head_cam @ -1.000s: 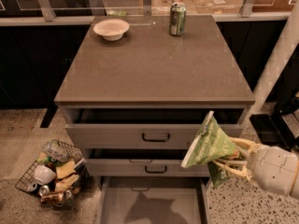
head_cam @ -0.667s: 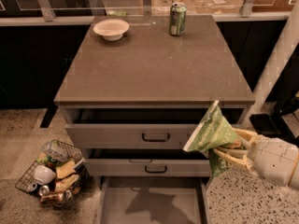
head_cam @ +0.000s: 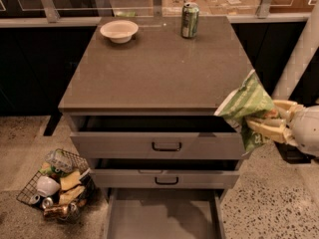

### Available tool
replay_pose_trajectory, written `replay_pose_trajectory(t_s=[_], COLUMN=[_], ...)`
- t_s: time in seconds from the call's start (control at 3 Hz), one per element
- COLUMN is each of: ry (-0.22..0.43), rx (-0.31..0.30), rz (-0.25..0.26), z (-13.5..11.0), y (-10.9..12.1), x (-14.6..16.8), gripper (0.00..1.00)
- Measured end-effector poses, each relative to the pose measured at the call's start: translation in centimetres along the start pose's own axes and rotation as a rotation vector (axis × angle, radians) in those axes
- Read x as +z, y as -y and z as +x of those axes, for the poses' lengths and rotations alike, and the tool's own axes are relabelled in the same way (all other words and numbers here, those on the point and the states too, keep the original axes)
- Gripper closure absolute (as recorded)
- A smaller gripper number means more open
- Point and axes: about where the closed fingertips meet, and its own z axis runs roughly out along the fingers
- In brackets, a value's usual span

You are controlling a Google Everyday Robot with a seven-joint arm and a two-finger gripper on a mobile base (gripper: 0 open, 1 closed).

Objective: Pick green jalapeno chip bag from bottom drawer and place on counter

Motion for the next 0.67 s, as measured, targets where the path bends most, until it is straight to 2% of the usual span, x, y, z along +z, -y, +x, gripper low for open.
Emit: replay_pose_trajectory(t_s=[0.33, 0.67], ry=[-0.034, -0.023], rx=[0.009, 0.012], rz=[0.018, 0.03], z=[-1.6, -3.0], y=[5.0, 10.1], x=[-0.4, 0.3], gripper=[1.0, 1.0])
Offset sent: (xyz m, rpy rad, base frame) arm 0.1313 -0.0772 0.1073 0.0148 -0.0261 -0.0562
